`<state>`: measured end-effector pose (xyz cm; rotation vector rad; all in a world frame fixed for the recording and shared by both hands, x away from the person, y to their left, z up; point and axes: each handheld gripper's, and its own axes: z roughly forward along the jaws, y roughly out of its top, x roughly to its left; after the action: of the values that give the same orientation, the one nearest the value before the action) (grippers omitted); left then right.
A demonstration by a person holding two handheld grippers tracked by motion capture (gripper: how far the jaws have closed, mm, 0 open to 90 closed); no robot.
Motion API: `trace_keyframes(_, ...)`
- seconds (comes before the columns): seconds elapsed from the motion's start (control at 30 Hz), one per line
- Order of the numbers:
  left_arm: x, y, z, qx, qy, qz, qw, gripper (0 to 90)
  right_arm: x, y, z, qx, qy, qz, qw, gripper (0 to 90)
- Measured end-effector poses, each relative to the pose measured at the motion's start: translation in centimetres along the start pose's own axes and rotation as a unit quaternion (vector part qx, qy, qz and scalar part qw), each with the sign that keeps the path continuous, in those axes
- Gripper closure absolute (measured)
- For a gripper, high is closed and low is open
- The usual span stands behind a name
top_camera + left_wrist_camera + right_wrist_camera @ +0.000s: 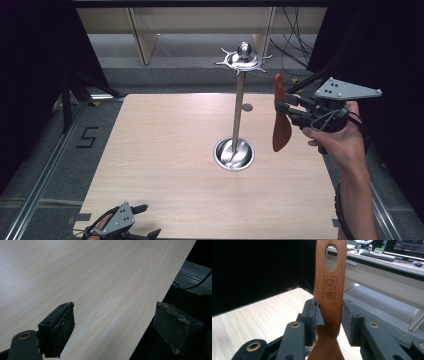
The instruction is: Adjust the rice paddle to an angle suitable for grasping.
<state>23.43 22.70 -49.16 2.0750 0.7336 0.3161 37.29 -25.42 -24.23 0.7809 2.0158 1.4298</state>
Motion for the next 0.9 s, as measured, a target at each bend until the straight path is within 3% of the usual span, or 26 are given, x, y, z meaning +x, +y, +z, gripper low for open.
trace_keyframes(0.37,0.0,0.0,0.0,0.002,0.002,0.001,1.0000,16.3,0.1,1.1,0.6,0.000,0.008,0.004,1.0000,67.1)
trace_keyframes(0.4,-0.1,0.0,0.1,-0.007,0.000,-0.002,1.0000,16.3,0.0,1.3,0.8,-0.004,0.006,0.004,1.0000,67.1)
trace_keyframes(0.57,0.0,-0.1,0.1,-0.009,-0.002,-0.001,1.0000,16.3,0.3,1.7,1.2,0.005,0.020,0.019,0.9996,67.1)
trace_keyframes(0.6,0.1,0.0,0.1,-0.010,-0.004,0.012,0.9999,16.3,0.3,1.8,1.3,0.002,0.017,0.013,0.9998,67.1)
trace_keyframes(0.67,0.0,-0.1,0.2,-0.012,-0.003,-0.004,0.9999,16.3,0.2,1.9,1.5,0.006,0.014,0.008,0.9999,67.1)
trace_keyframes(0.77,0.0,0.0,0.0,0.000,0.000,-0.001,1.0000,16.3,0.3,2.0,1.7,0.011,0.014,0.015,0.9997,67.1)
trace_keyframes(0.8,0.0,0.0,0.0,-0.002,0.001,0.001,1.0000,16.3,0.1,2.1,1.8,0.007,0.011,0.006,0.9999,67.1)
trace_keyframes(0.83,0.0,0.0,0.0,-0.003,0.000,0.002,1.0000,16.3,0.2,2.1,1.8,0.013,0.017,0.018,0.9996,67.1)
trace_keyframes(0.9,0.1,0.0,0.0,-0.001,0.001,0.005,1.0000,16.3,0.1,2.2,1.9,0.012,0.016,0.010,0.9998,67.1)
